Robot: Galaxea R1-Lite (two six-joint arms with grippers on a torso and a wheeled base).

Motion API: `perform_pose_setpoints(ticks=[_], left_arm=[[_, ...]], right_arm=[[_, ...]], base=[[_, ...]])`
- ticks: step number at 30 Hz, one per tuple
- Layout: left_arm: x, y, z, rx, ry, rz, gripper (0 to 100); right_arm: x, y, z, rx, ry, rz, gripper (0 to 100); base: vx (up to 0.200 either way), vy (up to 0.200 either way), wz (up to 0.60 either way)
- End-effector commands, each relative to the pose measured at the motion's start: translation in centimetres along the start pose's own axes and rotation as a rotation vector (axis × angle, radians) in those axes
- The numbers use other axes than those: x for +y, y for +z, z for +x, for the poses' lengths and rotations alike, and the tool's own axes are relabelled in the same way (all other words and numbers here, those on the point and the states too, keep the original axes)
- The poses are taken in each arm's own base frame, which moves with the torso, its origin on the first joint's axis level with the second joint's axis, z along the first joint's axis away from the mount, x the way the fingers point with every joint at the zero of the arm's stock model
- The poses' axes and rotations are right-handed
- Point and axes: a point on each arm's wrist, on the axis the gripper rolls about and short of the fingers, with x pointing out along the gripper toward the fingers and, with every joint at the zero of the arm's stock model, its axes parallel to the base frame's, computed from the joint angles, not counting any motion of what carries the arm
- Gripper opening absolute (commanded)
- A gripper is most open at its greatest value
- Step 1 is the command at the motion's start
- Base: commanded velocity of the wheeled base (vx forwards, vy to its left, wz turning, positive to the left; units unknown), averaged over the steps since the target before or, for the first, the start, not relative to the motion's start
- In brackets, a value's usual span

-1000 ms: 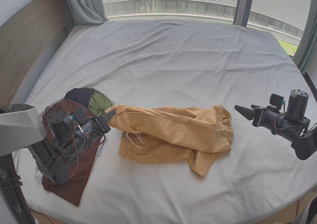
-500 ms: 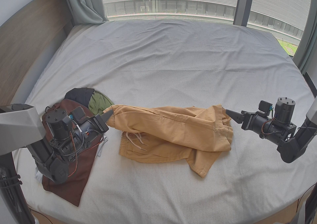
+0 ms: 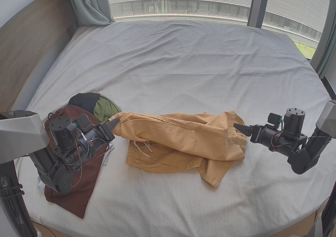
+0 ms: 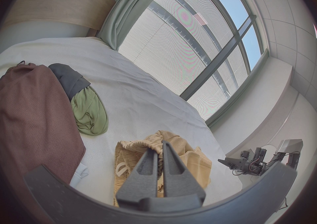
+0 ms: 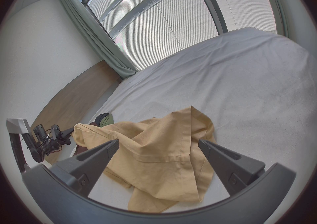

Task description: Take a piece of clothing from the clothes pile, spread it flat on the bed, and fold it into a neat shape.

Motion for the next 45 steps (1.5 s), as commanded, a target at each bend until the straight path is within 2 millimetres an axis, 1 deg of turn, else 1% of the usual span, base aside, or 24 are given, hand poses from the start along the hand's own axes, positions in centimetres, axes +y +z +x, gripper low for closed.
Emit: perform_pose_setpoints(ticks=[1,6,10,16,20,30,38,45], left_arm=[[0.3,-0.3,0.1,0.008,0.008,0.011,0],[0.3,-0.4,0.2,0.009,0.01,0.027,0],[0.3,-0.3,0.2,0.006,0.008,0.028,0],[0.5,-0.1,0.2,-0.003,0.013,0.03,0],[0.5,0.0,0.2,-0.003,0.015,0.03,0],[0.5,0.0,0.2,-0.003,0.015,0.03,0],[0.5,0.0,0.2,-0.003,0.013,0.03,0],[0.5,0.0,0.2,-0.003,0.015,0.03,0]], right_arm=[[-0.8,-0.9,0.7,0.034,0.003,0.035,100],[-1.4,-1.8,1.2,0.061,0.001,0.052,100],[-1.6,-2.0,1.4,0.068,0.003,0.079,100],[-2.0,-2.6,2.1,0.068,0.046,0.132,100],[-2.6,-3.4,2.8,0.059,0.05,0.157,100],[-3.2,-4.0,3.7,0.064,0.048,0.194,100],[-3.8,-5.0,4.5,0.064,0.049,0.219,100],[-3.8,-4.9,4.7,0.043,0.085,0.252,100]], base=[[0.0,0.0,0.0],[0.0,0.0,0.0],[0.0,0.0,0.0],[0.0,0.0,0.0],[0.0,0.0,0.0],[0.0,0.0,0.0],[0.0,0.0,0.0],[0.0,0.0,0.0]])
